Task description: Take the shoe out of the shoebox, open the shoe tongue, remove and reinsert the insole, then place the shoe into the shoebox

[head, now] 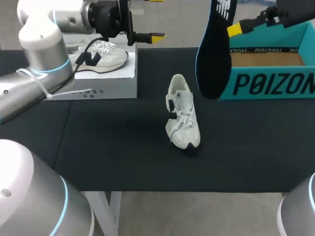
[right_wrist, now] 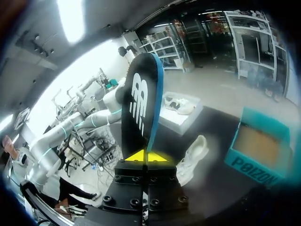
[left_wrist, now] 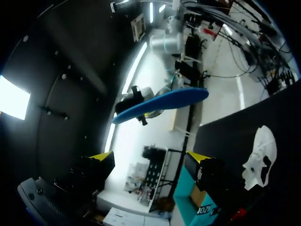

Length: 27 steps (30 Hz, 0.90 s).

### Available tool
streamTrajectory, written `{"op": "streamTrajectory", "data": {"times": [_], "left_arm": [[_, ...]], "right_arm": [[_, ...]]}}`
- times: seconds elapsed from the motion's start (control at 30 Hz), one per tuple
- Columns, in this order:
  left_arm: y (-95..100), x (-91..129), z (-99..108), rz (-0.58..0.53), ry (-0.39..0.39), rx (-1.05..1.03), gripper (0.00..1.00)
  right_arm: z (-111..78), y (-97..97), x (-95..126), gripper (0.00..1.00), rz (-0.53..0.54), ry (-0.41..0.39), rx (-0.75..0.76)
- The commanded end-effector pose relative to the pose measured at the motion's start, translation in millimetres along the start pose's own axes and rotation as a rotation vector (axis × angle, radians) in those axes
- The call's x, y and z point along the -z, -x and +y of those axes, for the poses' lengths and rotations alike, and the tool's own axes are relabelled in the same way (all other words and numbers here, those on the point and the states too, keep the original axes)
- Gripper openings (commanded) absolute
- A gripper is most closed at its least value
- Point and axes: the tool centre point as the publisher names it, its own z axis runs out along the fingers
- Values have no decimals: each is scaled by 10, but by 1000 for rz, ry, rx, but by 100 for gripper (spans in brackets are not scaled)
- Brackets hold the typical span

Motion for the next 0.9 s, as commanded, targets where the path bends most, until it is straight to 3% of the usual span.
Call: {"op": "streamTrajectory", "data": {"times": [0.03,0.33,0.43,0.5,0.57,0.63,0.73,0.87,0.9], "left_arm": [[-37,-41,-19,-10,17,-27,100],[0,-90,-112,-44,107,-25,100],[17,-101,-121,-40,102,-31,100],[17,-101,-121,-40,102,-31,100],[17,-101,-121,-40,102,-31,100],[17,-101,-121,-40,102,-31,100],[17,-101,-121,-40,102,-31,100],[17,-101,-121,-40,102,-31,100],[17,-101,-121,-40,102,-31,100]], "right_arm": [[68,31,-18,0,-1,-16,4],[68,31,-18,0,-1,-16,4],[68,31,-18,0,-1,-16,4],[75,42,-14,0,22,30,-78],[152,92,1,0,33,26,-112],[281,191,53,0,98,89,-236],[457,309,78,0,171,7,-306],[617,465,110,0,271,10,-368],[636,486,105,0,280,-30,-366]]}}
